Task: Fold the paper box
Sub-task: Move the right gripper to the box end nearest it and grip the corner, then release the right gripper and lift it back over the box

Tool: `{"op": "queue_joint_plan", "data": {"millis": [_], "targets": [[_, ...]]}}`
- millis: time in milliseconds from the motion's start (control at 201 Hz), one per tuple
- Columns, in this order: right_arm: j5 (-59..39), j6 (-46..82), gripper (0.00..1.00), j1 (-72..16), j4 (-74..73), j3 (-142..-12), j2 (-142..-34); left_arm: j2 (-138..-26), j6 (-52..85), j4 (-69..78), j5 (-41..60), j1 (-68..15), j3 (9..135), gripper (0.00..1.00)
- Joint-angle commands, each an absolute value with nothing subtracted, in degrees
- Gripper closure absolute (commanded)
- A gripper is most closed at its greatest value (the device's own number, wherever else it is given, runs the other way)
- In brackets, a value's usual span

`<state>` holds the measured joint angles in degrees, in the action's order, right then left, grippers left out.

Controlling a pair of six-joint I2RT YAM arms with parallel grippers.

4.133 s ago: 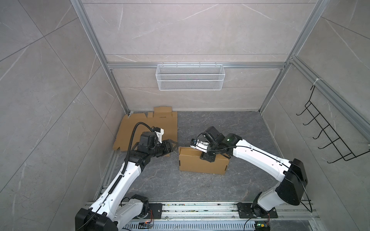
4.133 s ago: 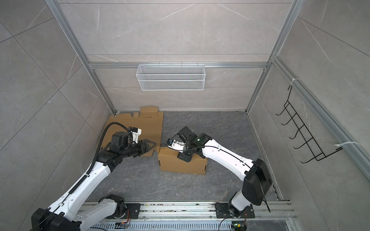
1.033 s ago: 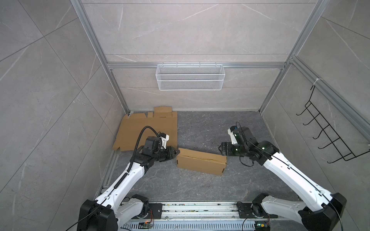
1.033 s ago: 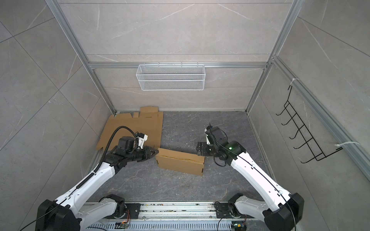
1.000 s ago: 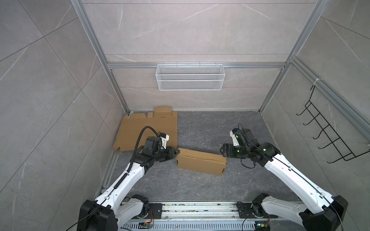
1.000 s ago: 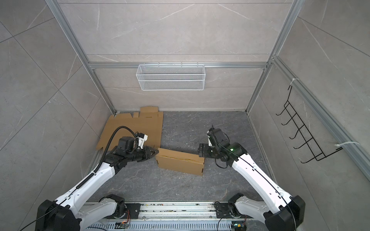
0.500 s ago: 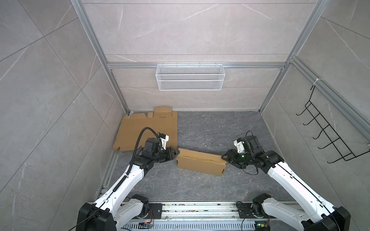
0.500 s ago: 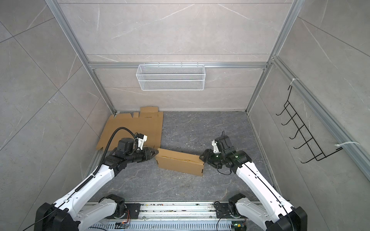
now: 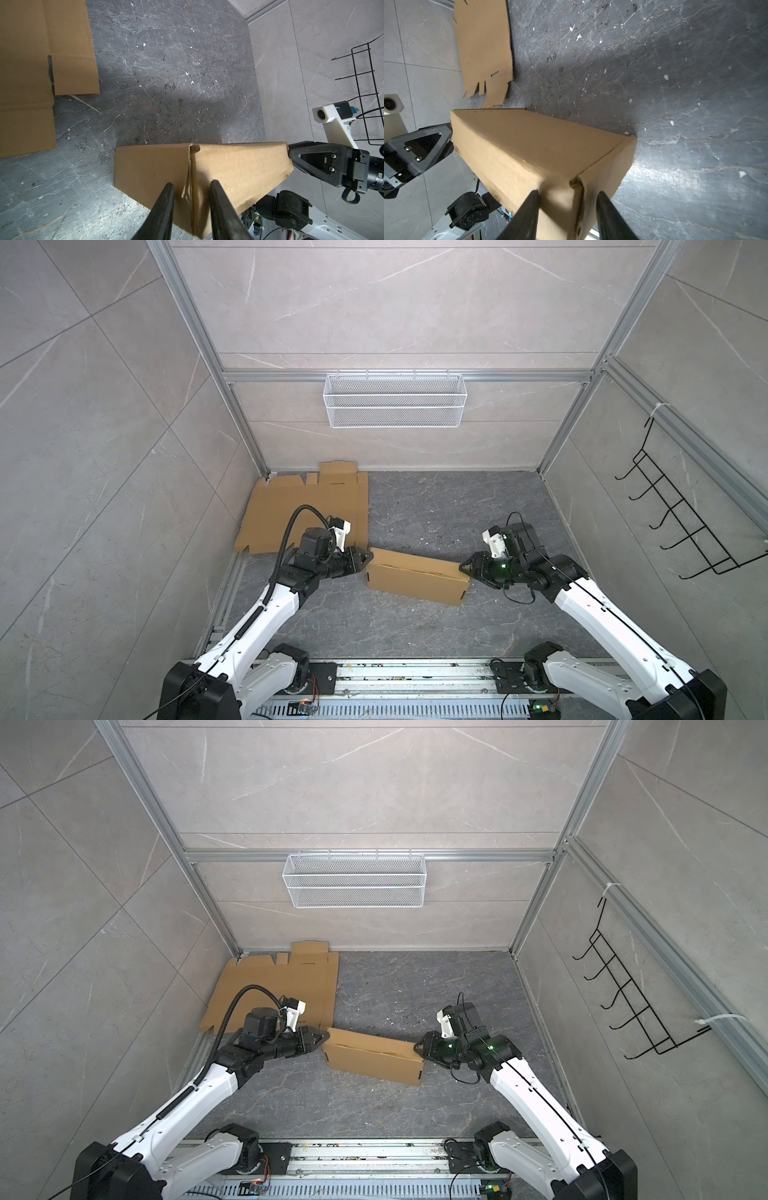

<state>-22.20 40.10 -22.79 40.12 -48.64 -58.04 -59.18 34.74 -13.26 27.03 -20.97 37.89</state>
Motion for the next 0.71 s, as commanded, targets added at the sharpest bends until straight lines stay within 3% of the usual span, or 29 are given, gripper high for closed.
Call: {"op": "queue_joint_plan", "data": {"millis": [0,129,259,319,448,612,702], "targets": [[-24.35,38.68,0.56,-22.81,42.60,-48.80,-57.62,-60.95,34.39,-23.55,21.63,-21.18,34.85,0.68],[-21.53,38.09,0.67,-22.77,42.88,-46.16,-57.37,-61.17,34.36,-23.22,21.49,-21.15,34.25,0.68],[-20.70,37.10,0.68,-22.81,41.56,-44.89,-58.65,-61.80,34.17,-22.76,21.59,-21.14,33.86,0.68],[-20.48,35.88,0.63,-22.76,42.02,-46.19,-59.12,-61.97,34.02,-22.84,21.82,-21.19,34.23,0.68],[-16.99,27.94,0.42,-22.77,48.29,-54.33,-59.70,-62.06,33.41,-23.59,22.00,-21.18,35.37,0.68],[-16.48,14.31,0.31,-23.82,53.81,-64.51,-63.35,-61.71,33.22,-24.04,22.12,-21.17,36.11,0.68],[-11.77,7.42,0.26,-31.49,53.55,-67.72,-66.82,-61.80,33.01,-24.15,21.91,-21.18,36.43,0.68]]}}
